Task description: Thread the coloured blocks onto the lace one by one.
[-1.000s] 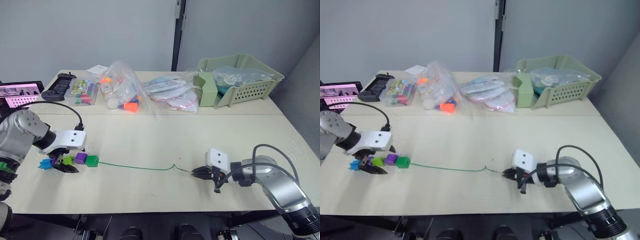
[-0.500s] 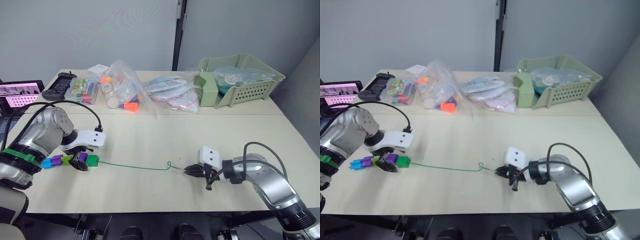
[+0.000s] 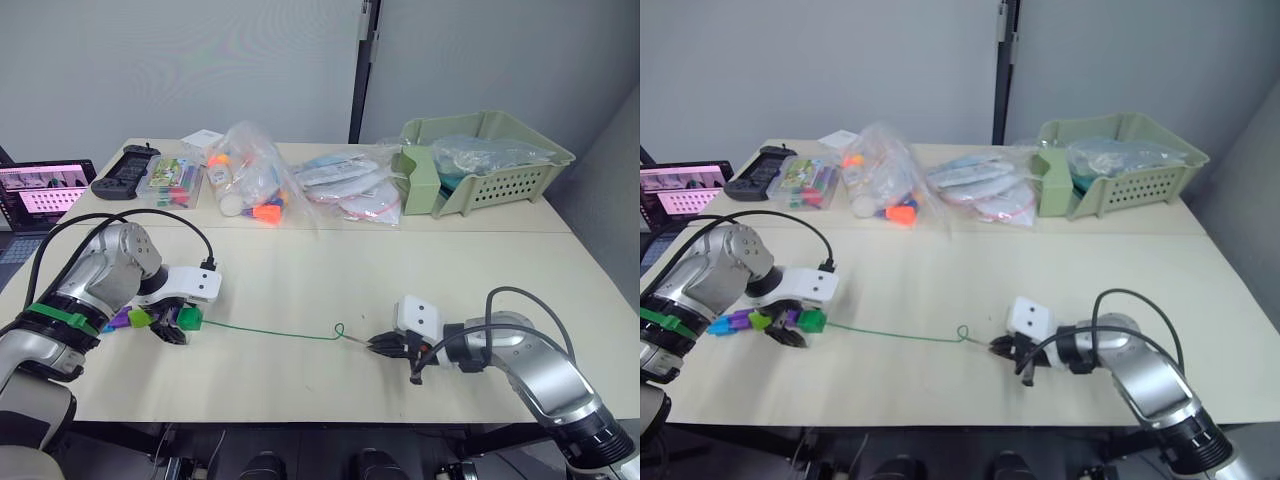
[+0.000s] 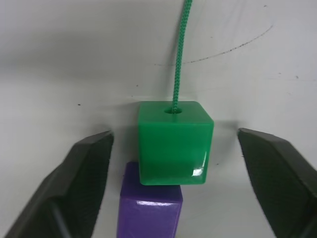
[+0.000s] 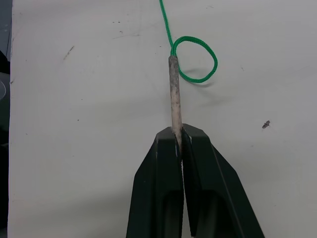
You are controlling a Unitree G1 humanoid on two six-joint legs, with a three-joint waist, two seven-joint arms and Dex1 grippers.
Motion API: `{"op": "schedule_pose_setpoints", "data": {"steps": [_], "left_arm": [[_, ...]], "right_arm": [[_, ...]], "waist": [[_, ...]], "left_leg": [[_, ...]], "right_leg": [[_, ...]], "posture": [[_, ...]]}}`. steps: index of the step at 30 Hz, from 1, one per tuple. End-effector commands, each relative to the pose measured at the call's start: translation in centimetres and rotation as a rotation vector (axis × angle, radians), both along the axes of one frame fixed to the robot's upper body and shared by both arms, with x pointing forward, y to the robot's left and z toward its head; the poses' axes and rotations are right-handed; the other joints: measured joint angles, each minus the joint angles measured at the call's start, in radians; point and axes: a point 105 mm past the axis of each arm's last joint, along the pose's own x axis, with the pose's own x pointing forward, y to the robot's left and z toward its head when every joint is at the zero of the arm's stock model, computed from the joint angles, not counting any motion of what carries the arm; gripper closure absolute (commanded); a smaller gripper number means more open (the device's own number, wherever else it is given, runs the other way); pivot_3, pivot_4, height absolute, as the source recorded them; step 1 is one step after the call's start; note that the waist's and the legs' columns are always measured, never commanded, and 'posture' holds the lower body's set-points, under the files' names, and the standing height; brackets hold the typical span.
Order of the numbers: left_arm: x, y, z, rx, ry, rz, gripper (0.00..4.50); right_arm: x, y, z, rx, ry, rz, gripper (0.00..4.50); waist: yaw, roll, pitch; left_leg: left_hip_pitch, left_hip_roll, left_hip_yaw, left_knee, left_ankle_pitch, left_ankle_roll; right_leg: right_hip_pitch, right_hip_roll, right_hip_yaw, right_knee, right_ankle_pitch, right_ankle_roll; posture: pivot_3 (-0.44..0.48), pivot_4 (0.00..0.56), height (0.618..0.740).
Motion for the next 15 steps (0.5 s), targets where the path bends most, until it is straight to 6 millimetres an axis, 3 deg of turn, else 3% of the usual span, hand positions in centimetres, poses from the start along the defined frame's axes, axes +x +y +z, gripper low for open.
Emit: {"op": "schedule_pose_setpoints", "data": {"steps": [1,6,15], "left_arm": [[-0.6,0.2,-0.7,0.007,0.042,0.000,1.79],[-0.6,0.4,-0.9,0.012,0.045,-0.001,3.31],[-0.8,0.4,-1.0,0.000,0.051,-0.005,3.31]], "right_arm": [[-0.2,0.0,1.0,0.014,-0.031,0.011,4.50],[0.1,-0.4,1.1,0.006,-0.033,0.000,4.50],[0.7,-2.6,1.2,-0.030,-0.041,-0.053,4.50]], "waist": [[-0.001,0.000,0.000],[-0.006,0.000,0.000],[-0.006,0.000,0.000]], "left_leg": [[0.000,0.000,0.000,0.000,0.000,0.000],[0.000,0.000,0.000,0.000,0.000,0.000],[0.000,0.000,0.000,0.000,0.000,0.000]], "right_leg": [[0.000,0.000,0.000,0.000,0.000,0.000],[-0.001,0.000,0.000,0.003,0.000,0.000],[-0.001,0.000,0.000,0.003,0.000,0.000]], "posture": [[0.000,0.150,0.740],[0.000,0.150,0.740],[0.000,0.150,0.740]]}}
